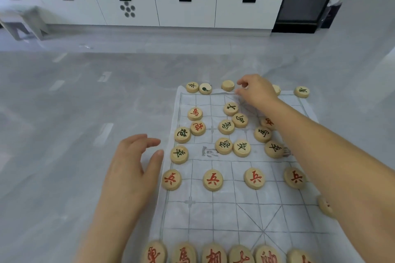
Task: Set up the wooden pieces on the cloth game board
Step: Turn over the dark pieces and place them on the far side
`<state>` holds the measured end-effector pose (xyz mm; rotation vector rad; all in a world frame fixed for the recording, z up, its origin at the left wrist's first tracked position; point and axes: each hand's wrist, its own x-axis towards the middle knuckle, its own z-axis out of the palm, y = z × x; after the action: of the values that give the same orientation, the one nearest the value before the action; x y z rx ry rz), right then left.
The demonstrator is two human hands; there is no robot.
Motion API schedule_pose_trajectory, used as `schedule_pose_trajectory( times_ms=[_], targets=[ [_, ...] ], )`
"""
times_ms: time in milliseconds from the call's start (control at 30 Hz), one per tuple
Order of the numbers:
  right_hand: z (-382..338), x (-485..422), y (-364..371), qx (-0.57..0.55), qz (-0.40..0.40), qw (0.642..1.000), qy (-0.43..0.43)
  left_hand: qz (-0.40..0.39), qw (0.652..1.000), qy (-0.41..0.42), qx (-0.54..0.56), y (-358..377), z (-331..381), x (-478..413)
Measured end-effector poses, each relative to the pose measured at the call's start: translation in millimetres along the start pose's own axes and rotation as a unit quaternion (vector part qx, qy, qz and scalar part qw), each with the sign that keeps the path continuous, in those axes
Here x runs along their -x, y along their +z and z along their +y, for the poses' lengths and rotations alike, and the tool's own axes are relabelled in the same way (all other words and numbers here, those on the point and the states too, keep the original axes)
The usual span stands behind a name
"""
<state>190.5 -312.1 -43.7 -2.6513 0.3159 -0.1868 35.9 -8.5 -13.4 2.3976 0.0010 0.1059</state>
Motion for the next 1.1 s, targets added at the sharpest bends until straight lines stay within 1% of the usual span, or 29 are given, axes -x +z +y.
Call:
schedule_pose_trajectory(
  times_ms=[67, 167, 233, 367, 433, 467, 567, 600, 733, 767, 833, 900, 933, 1033, 1100],
  targets=[
    [-7, -14, 6, -0.005, -0.011, 1.0, 0.002, -0.01, 1.0, 0.003, -0.004, 4, -1, 1],
    [-16, -28, 18, 0.032, -0.042, 0.999, 0.004, -0.005, 1.0, 0.008, -0.022, 4, -4, 2],
    [-18, -31, 19, 0.039, -0.028, 0.999, 0.004, -0.004, 1.0, 0.01, -0.024, 3, -5, 3],
    [-14, -24, 7, -0.047, 0.022, 0.999, -0.003, -0.012, 0.999, 0.013, -0.04, 3, 0, 5],
    [-11, -16, 0, -0.061, 0.025, 0.998, -0.001, -0.016, 0.999, 0.01, -0.047, 4, 4, 7],
    [-10, -12, -3, -0.054, 0.012, 0.998, -0.002, -0.018, 0.999, 0.009, -0.049, 4, 6, 8],
    [-5, 1, -5, -0.036, -0.066, 0.997, 0.007, -0.018, 0.998, 0.008, -0.053, 4, 8, 10],
    [-2, 3, -4, -0.036, -0.078, 0.996, 0.014, -0.017, 0.998, 0.012, -0.054, 4, 9, 11],
    [5, 0, -8, -0.08, -0.075, 0.992, 0.058, -0.016, 0.998, 0.019, -0.058, 5, 10, 11],
    [5, -1, -8, -0.075, -0.081, 0.993, 0.053, -0.015, 0.998, 0.019, -0.059, 5, 9, 10],
    [4, 0, -7, -0.03, -0.09, 0.995, 0.023, -0.013, 0.998, 0.018, -0.059, 5, 8, 9],
    [2, 1, -2, 0.029, -0.086, 0.996, -0.007, -0.01, 0.998, 0.02, -0.063, 6, 7, 10],
    [2, 0, -1, 0.038, -0.08, 0.996, -0.015, -0.01, 0.998, 0.02, -0.062, 6, 6, 10],
    [-1, -8, -4, 0.006, -0.044, 0.999, -0.021, -0.006, 0.998, 0.022, -0.054, 6, 5, 10],
    [-2, -14, -3, 0.009, -0.027, 0.999, -0.031, -0.006, 0.998, 0.023, -0.057, 7, 5, 9]
  ],
)
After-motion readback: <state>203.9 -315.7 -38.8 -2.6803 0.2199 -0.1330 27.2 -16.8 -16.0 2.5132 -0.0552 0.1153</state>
